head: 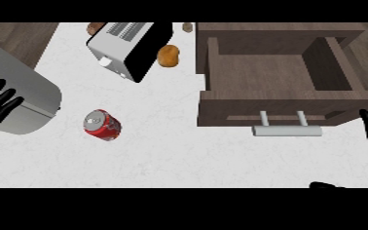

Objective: Pick up the can, place it into the drawer and close the drawer

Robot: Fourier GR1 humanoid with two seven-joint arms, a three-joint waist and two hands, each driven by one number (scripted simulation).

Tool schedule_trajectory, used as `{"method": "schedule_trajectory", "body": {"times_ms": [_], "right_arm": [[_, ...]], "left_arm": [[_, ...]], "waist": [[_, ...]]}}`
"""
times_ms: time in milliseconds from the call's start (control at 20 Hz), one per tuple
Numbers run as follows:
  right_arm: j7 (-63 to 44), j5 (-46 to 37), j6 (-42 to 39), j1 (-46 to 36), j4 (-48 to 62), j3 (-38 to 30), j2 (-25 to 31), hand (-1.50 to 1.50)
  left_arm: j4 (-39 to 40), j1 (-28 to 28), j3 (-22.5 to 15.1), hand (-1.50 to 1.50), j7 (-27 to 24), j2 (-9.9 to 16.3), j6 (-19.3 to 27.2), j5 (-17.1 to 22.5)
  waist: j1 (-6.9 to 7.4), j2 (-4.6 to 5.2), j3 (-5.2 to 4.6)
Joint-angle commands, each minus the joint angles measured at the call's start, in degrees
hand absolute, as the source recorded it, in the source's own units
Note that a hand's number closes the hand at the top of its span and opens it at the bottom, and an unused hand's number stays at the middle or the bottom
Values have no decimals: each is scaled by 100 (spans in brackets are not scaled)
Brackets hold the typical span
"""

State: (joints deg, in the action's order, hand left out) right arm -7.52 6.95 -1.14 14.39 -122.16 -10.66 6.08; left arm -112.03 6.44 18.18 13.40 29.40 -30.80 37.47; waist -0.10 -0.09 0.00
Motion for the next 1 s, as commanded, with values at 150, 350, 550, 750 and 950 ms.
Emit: {"method": "schedule_trajectory", "body": {"times_ms": [150,350,550,750,950], "right_arm": [[-197,601,-453,156,-207,-589,231,-150],[204,776,-744,673,-211,-794,118,-150],[-14,884,-732,365,-207,-935,238,-150],[497,1046,-1251,912,-9,-1159,85,-150],[307,1219,-1323,823,-219,-1380,166,-150]], "left_arm": [[-61,102,387,-150,526,11,-246,483],[29,241,878,-150,985,308,-101,1491],[755,-363,564,-150,1220,289,64,1611],[197,-257,486,-150,1714,142,539,1882],[1167,-599,310,-150,1390,-166,87,1393]], "waist": [[1,2,1],[10,-5,2],[-20,9,0],[-11,-2,3],[-38,8,-1]]}}
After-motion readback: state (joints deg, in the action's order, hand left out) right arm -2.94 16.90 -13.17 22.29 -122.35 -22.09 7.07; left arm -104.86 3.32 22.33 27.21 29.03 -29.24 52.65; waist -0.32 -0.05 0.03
